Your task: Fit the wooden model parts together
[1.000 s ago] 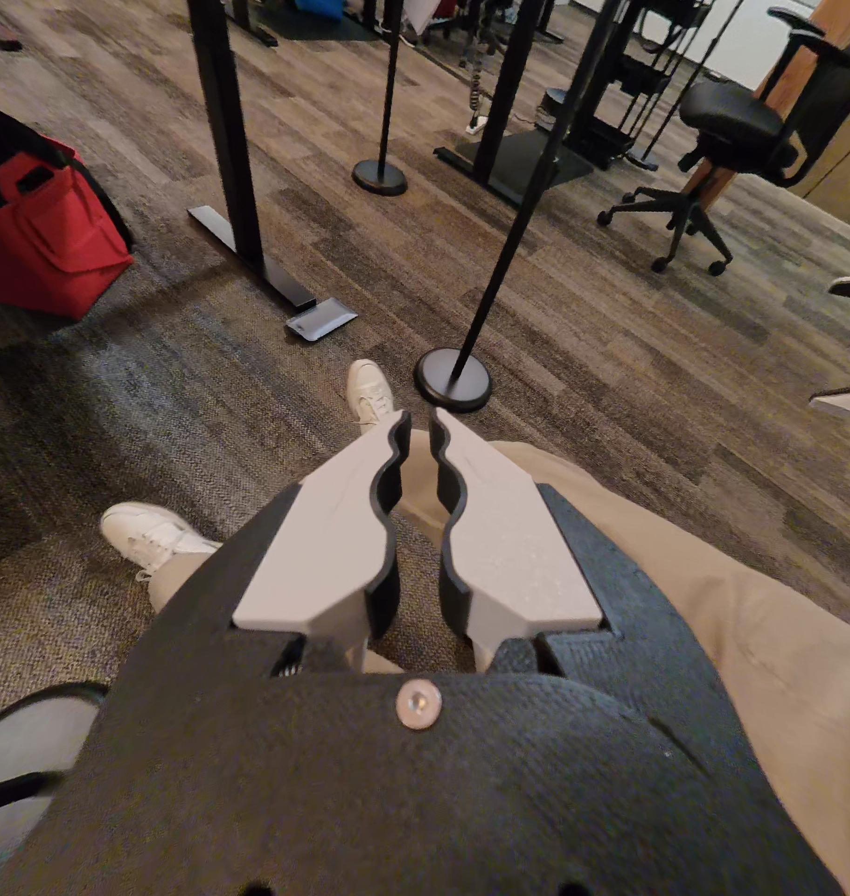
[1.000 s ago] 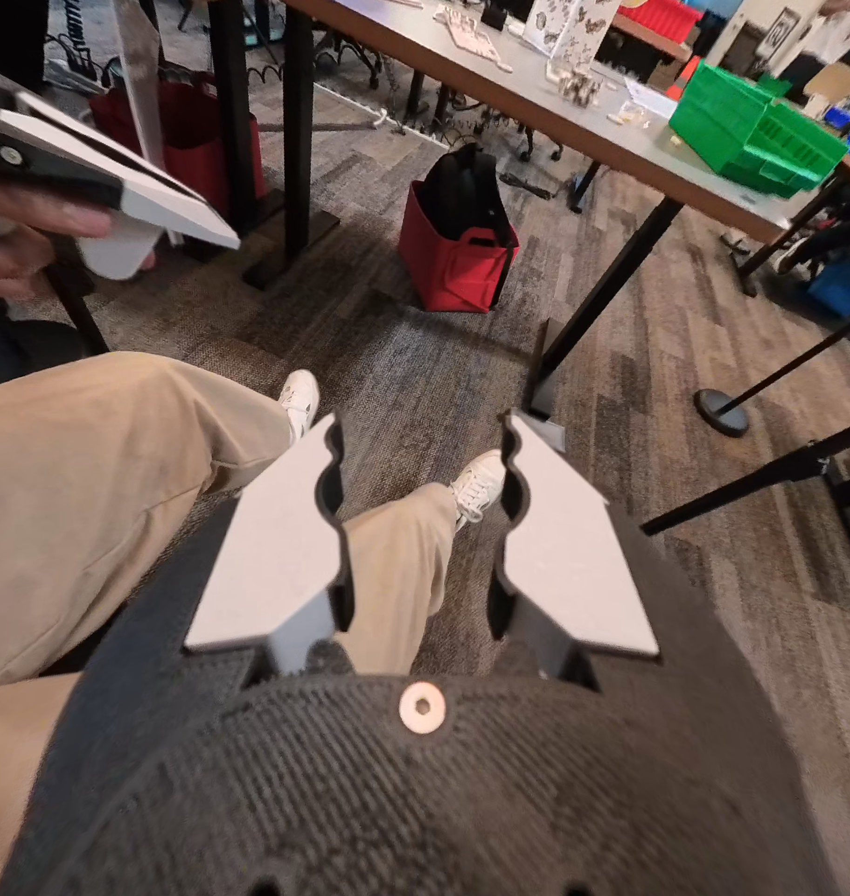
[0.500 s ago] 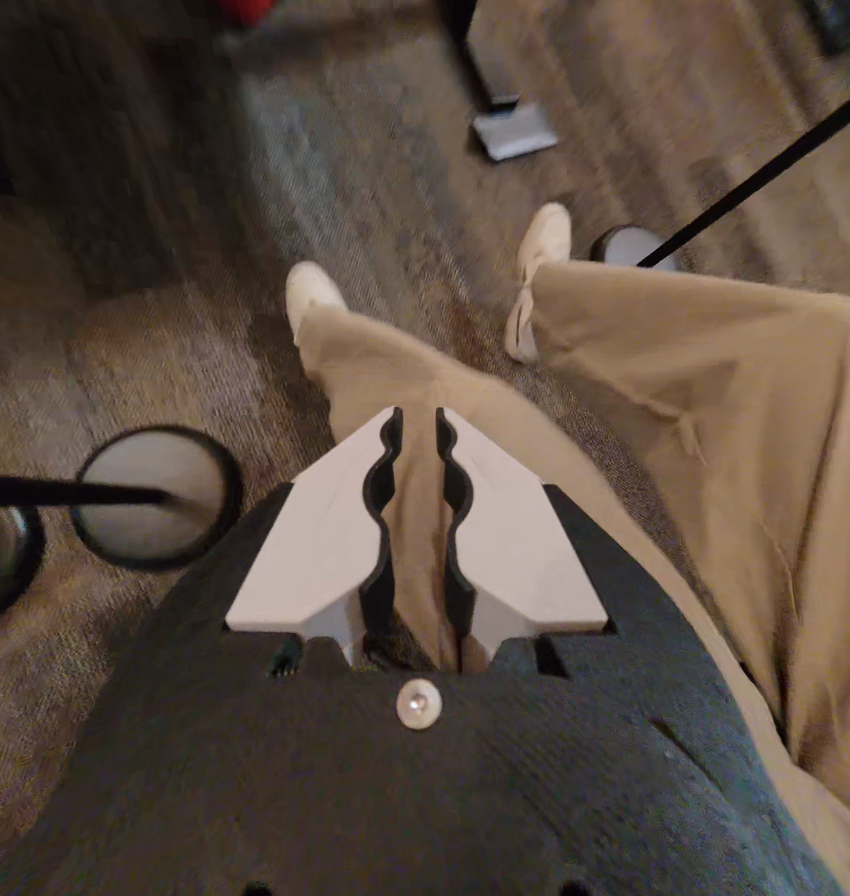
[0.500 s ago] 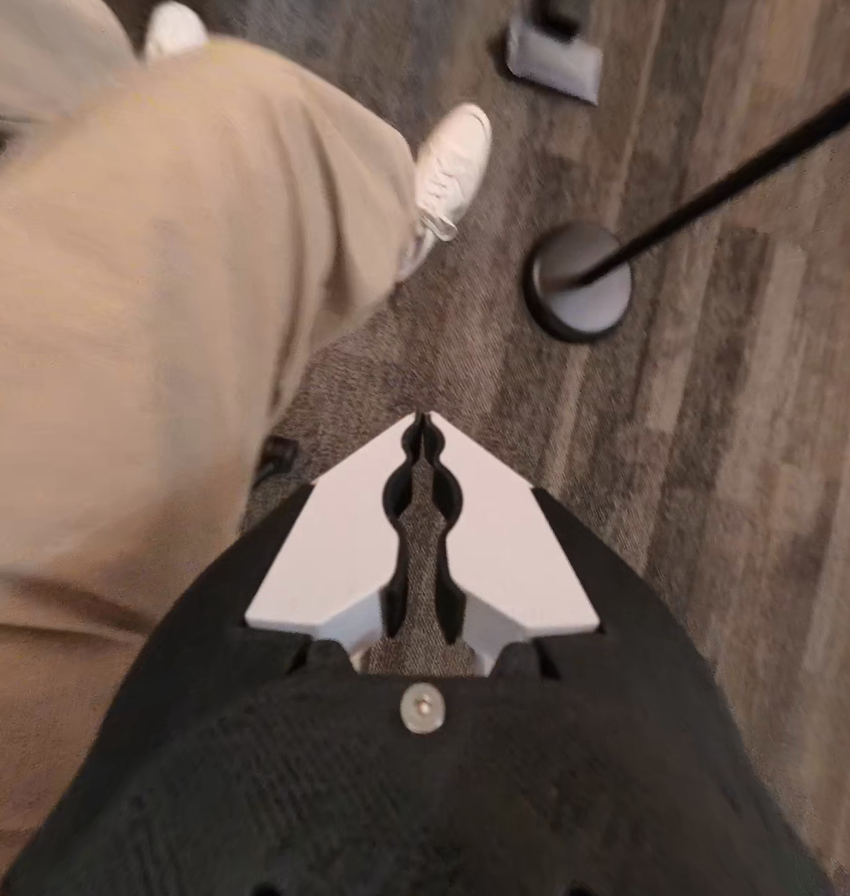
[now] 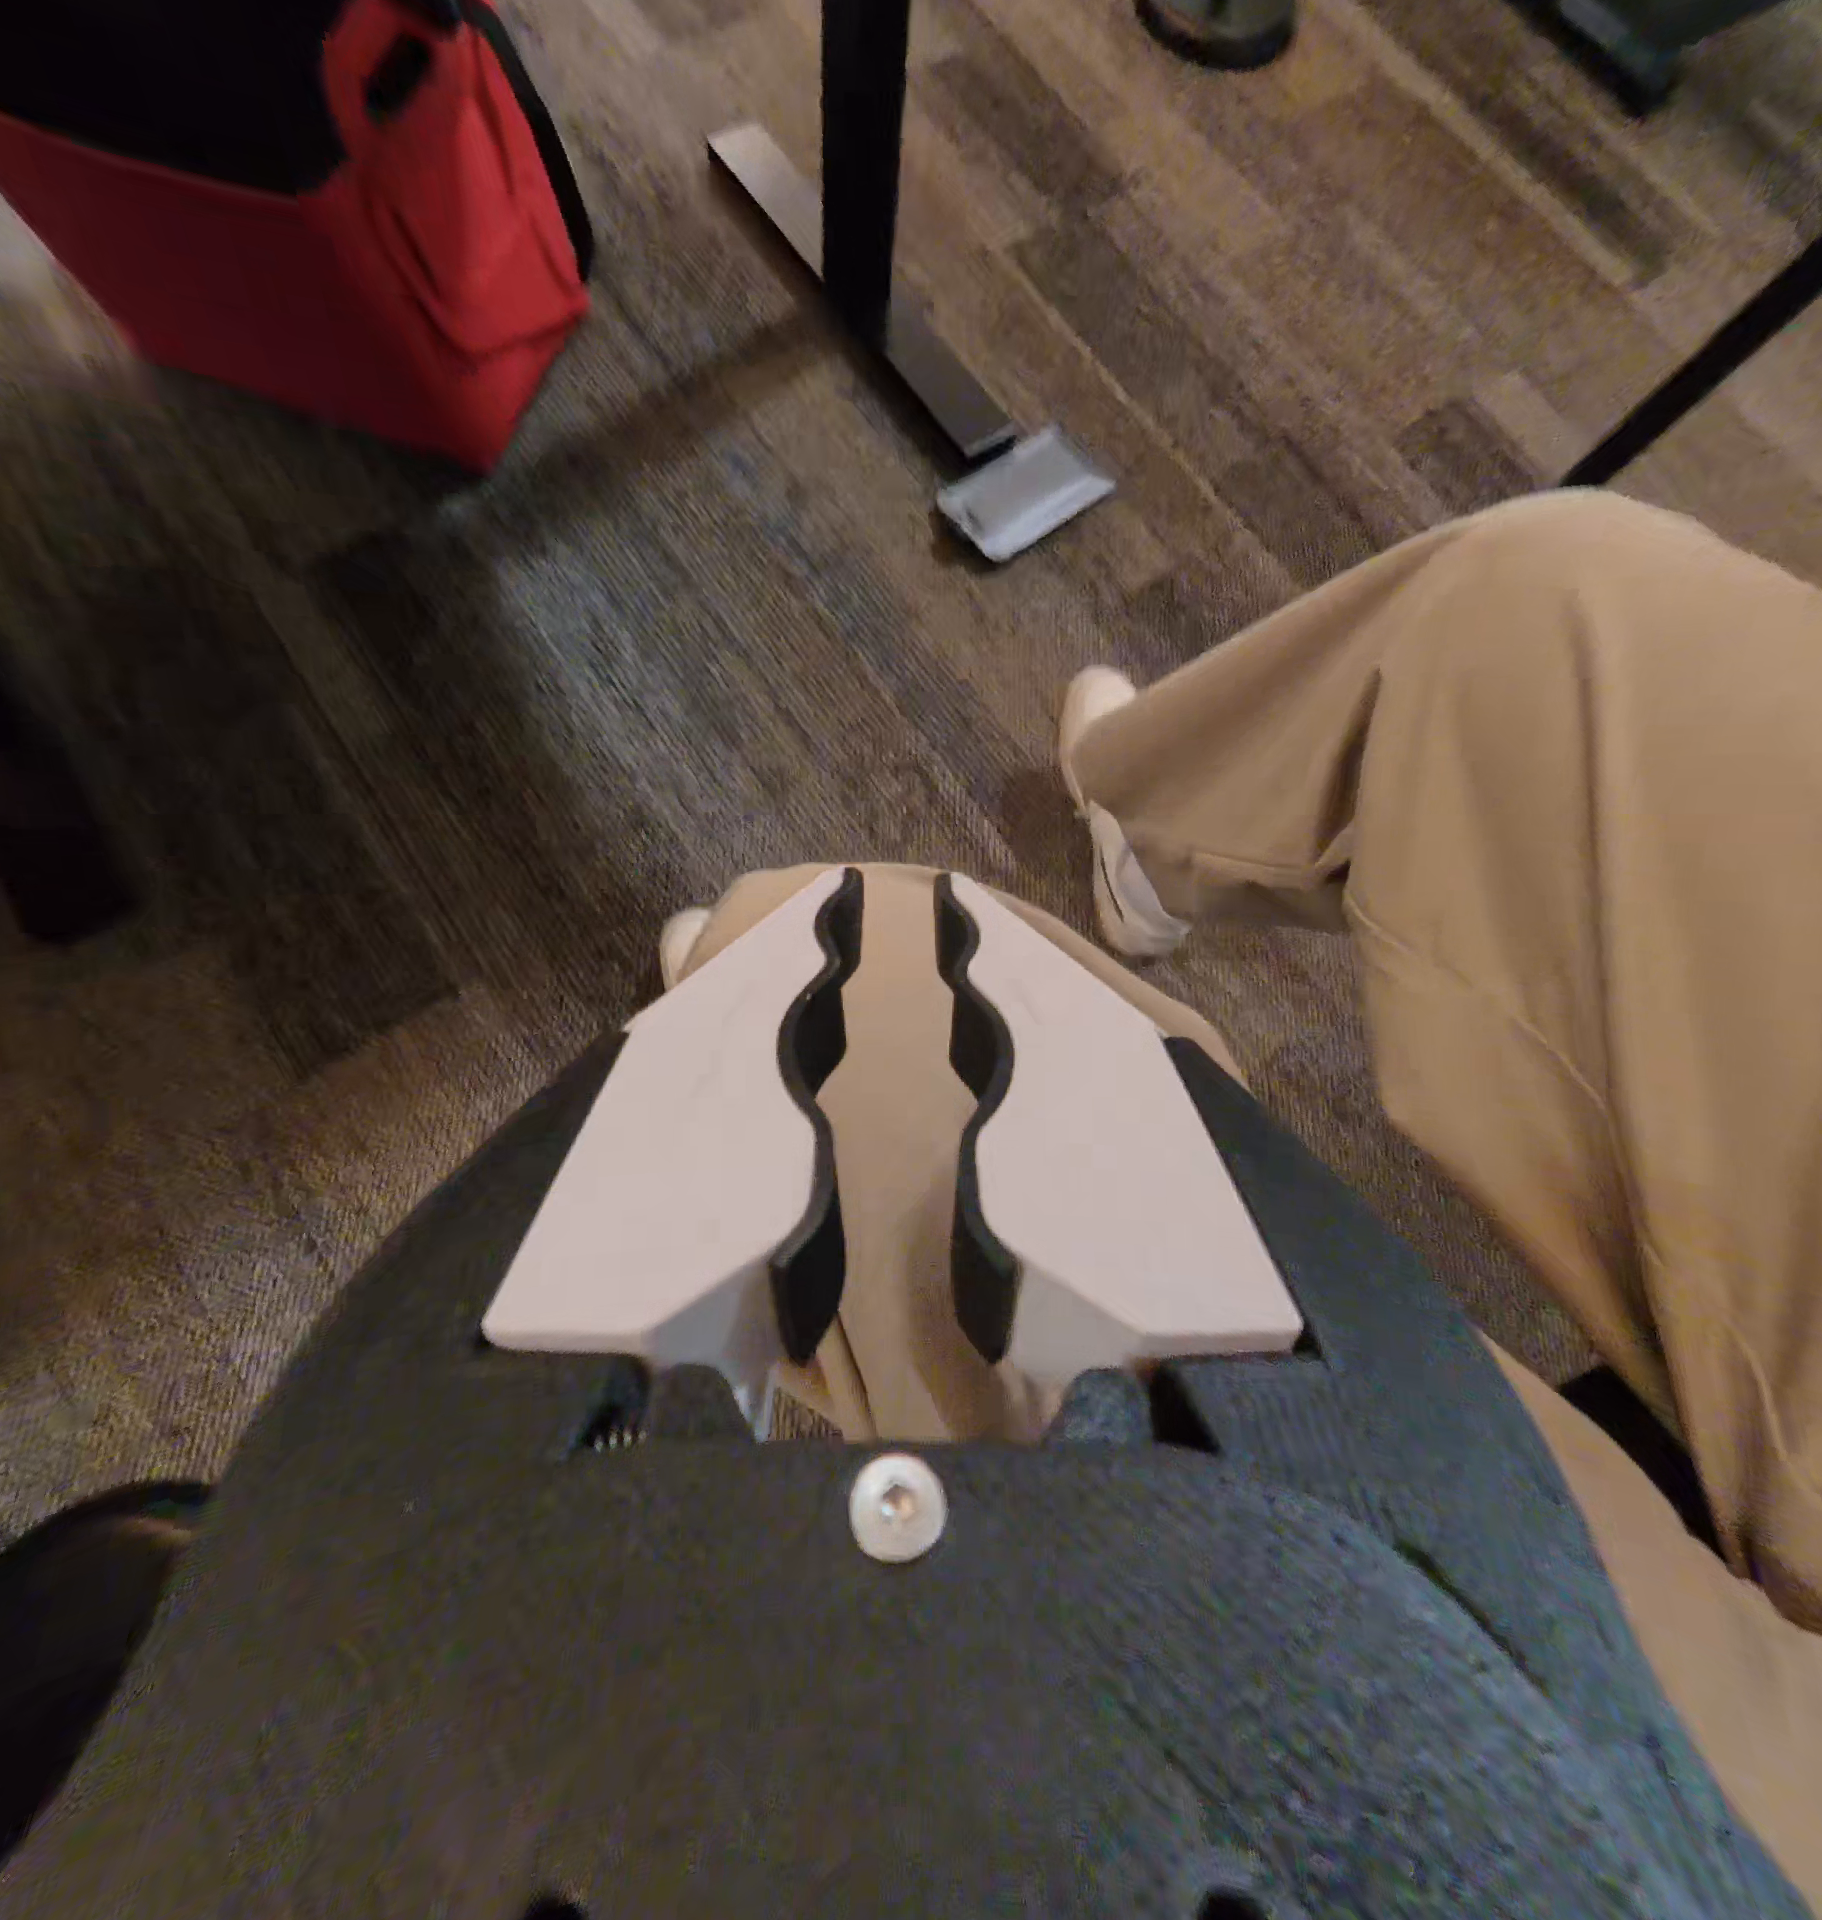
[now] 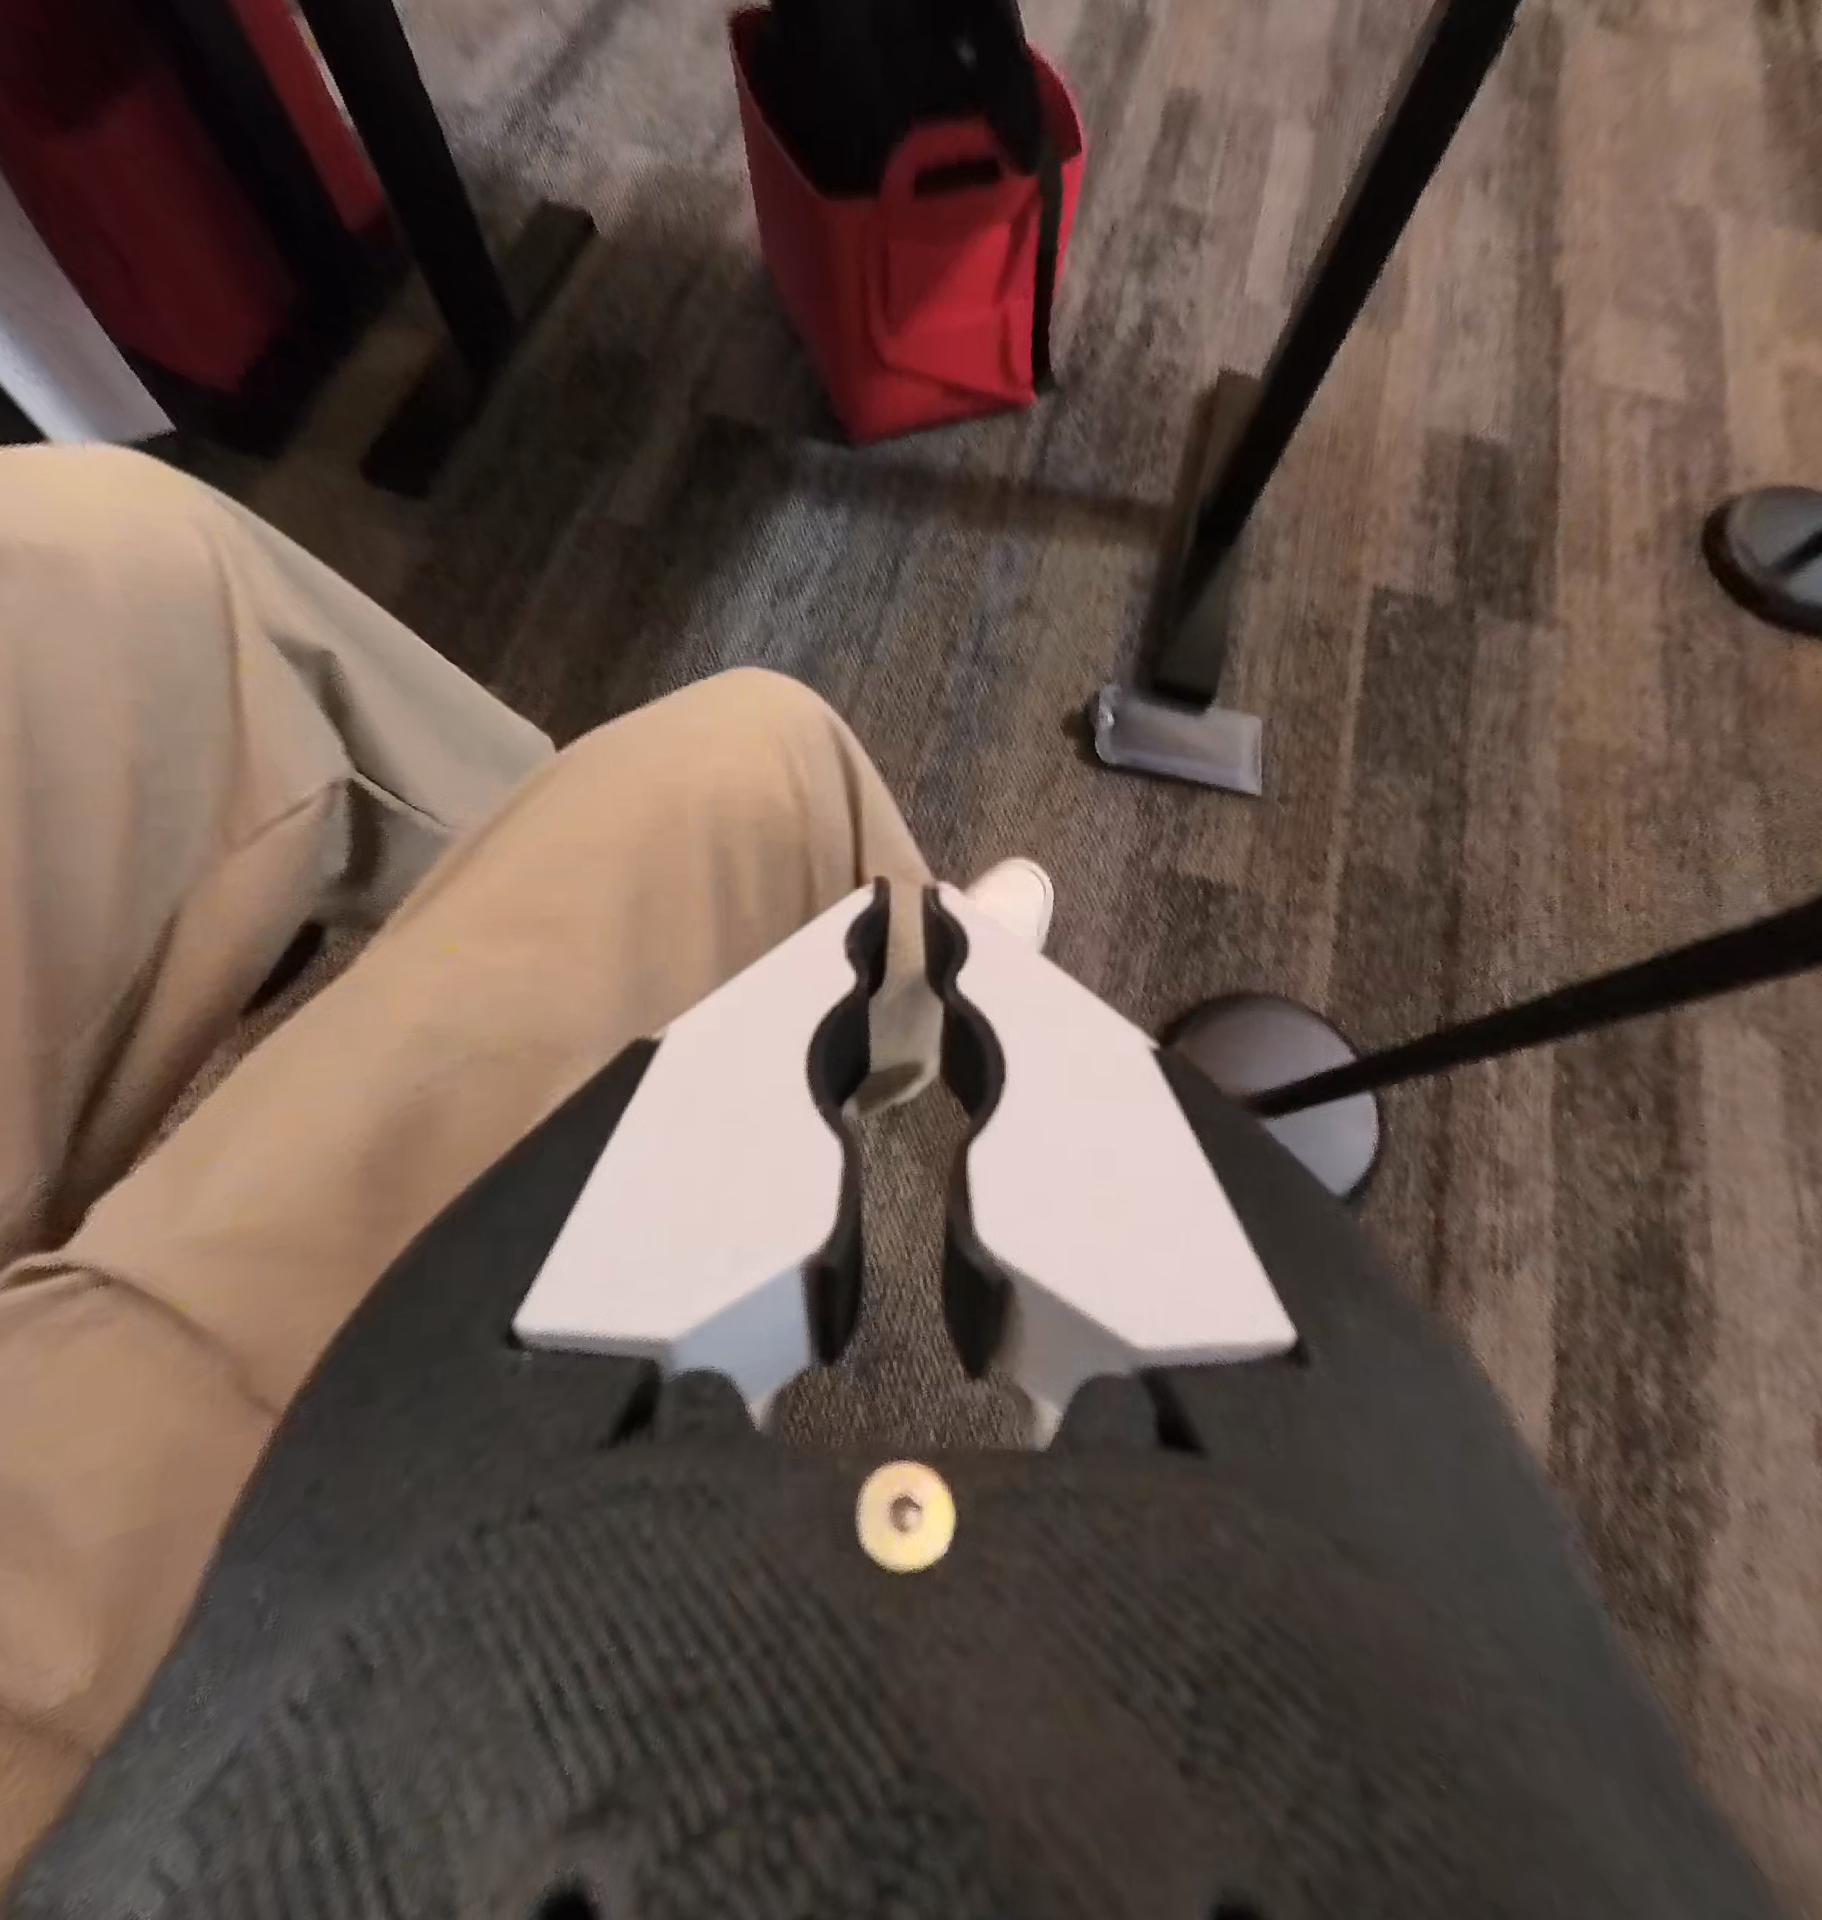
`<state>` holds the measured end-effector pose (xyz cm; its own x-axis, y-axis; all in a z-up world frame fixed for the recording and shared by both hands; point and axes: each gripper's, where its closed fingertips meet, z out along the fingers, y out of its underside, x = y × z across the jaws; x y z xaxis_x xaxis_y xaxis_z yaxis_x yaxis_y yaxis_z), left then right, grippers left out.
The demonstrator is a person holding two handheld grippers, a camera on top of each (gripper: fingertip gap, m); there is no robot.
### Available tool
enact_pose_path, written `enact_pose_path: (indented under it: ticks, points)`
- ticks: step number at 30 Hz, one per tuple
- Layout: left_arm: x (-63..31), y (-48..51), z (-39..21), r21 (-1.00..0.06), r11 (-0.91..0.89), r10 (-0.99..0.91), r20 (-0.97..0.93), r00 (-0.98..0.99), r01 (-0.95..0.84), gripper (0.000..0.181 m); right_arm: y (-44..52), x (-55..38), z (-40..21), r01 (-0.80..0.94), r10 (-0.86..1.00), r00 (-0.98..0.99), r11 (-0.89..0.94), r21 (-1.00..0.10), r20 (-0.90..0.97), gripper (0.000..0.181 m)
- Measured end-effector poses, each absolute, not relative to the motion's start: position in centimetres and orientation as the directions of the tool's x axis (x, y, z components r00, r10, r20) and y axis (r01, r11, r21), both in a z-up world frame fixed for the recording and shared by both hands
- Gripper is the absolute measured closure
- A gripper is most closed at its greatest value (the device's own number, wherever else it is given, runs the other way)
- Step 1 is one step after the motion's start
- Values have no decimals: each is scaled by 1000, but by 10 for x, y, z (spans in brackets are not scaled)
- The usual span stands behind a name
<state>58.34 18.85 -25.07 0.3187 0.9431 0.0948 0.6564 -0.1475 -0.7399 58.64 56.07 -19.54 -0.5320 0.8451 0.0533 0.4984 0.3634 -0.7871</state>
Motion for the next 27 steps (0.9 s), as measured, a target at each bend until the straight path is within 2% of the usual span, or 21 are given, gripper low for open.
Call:
enact_pose_path:
  ticks: [1,6,10,13,18,22,27]
  points:
    - [573,188,-244,-754,-131,944,103,312,644,167,557,580,-194,490,840,-540,357,-795,45,177]
    - [539,183,-221,-789,-79,949,128,288,609,167,551,546,-167,432,836,-548,308,-848,24,179]
    - [497,196,-163,-874,-32,936,144,322,485,167,533,516,-128,346,815,-579,239,-907,-7,179]
    - [468,198,-148,-908,34,934,177,311,417,171,518,491,-116,285,791,-612,234,-929,12,181]
    - [419,208,-149,-868,155,879,339,334,473,158,501,442,-142,289,762,-645,317,-903,62,181]
    - [392,206,-137,-874,175,884,342,320,452,154,474,414,-125,310,727,-681,179,-934,-87,176]
    - [376,187,-139,-862,141,913,303,274,486,137,438,396,-105,290,674,-722,85,-953,-159,174]
